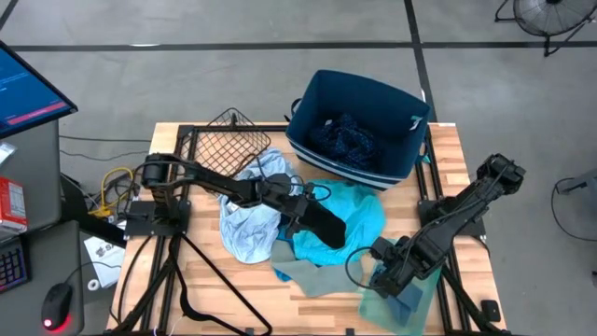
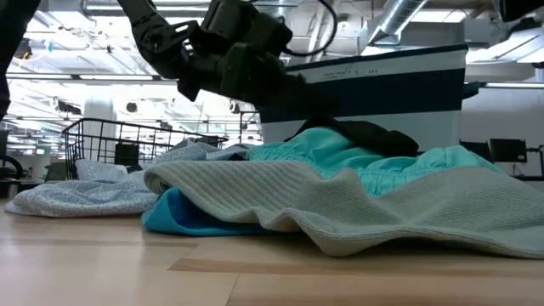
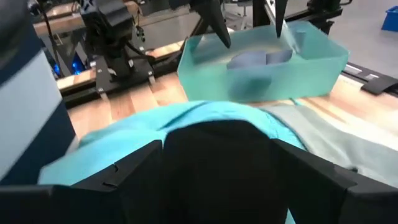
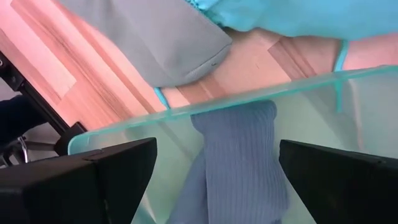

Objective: Pick & Place Cloths
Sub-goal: Put the black sock into the green bin

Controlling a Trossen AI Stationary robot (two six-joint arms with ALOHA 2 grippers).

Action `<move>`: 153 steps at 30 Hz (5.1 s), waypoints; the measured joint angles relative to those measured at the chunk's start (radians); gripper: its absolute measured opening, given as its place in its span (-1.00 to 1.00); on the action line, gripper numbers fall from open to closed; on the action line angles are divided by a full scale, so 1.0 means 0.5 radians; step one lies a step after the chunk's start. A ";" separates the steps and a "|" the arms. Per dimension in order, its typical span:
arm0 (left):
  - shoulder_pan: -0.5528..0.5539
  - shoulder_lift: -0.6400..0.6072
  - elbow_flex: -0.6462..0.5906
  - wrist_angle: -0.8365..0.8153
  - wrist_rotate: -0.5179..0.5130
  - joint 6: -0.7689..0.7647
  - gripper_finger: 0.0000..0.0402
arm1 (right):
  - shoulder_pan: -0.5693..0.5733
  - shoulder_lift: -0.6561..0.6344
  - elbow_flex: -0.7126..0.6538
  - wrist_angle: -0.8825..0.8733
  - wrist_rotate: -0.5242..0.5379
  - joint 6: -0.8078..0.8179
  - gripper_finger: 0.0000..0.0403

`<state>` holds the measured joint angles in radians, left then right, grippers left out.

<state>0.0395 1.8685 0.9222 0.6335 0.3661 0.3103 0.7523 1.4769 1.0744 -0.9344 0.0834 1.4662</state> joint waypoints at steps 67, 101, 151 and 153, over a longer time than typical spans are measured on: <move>0.126 -0.190 -0.364 0.267 -0.019 -0.022 0.37 | -0.163 -0.069 -0.001 0.513 0.360 -0.052 0.62; 0.028 -0.471 -0.366 0.185 -0.371 -0.365 -0.99 | -0.170 -0.069 -0.001 0.516 0.537 -0.091 0.62; 0.264 -1.315 -0.366 -0.050 -0.241 -0.422 -0.99 | -1.114 -0.219 -0.004 1.073 0.560 -1.546 0.62; 0.264 -1.315 -0.366 -0.050 -0.142 -0.460 -0.99 | -1.128 -0.294 -0.003 1.270 0.561 -1.691 0.62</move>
<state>0.1715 1.2110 0.7390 0.6086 0.2951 0.0805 0.1883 1.3297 1.0728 -0.2996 0.3638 0.6207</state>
